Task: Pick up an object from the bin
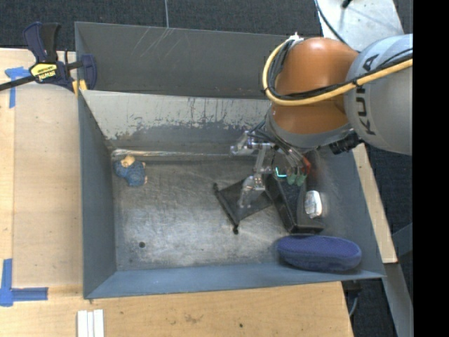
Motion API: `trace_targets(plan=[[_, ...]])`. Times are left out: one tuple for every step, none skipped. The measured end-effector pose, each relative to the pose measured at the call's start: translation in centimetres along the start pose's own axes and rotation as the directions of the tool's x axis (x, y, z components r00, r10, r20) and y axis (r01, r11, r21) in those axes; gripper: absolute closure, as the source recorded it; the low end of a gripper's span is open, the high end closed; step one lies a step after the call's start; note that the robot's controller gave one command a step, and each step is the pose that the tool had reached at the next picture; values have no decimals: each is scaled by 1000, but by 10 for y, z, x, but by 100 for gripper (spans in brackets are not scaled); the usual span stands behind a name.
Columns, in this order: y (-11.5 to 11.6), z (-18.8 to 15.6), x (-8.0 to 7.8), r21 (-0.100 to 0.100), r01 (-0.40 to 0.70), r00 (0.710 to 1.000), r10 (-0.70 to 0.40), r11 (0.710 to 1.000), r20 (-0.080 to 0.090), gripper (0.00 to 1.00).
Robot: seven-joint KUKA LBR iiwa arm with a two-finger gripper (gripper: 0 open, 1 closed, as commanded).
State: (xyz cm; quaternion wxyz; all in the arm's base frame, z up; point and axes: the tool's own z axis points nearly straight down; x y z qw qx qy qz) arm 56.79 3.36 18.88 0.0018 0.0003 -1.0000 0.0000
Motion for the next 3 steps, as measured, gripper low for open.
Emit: trace_targets(plan=[[-26,118,-15,-2,-57,998,57,998,10,0],[-26,110,-20,-3,-56,998,56,998,27,100],[-3,-31,-31,2,144,989,-144,990,16,100]])
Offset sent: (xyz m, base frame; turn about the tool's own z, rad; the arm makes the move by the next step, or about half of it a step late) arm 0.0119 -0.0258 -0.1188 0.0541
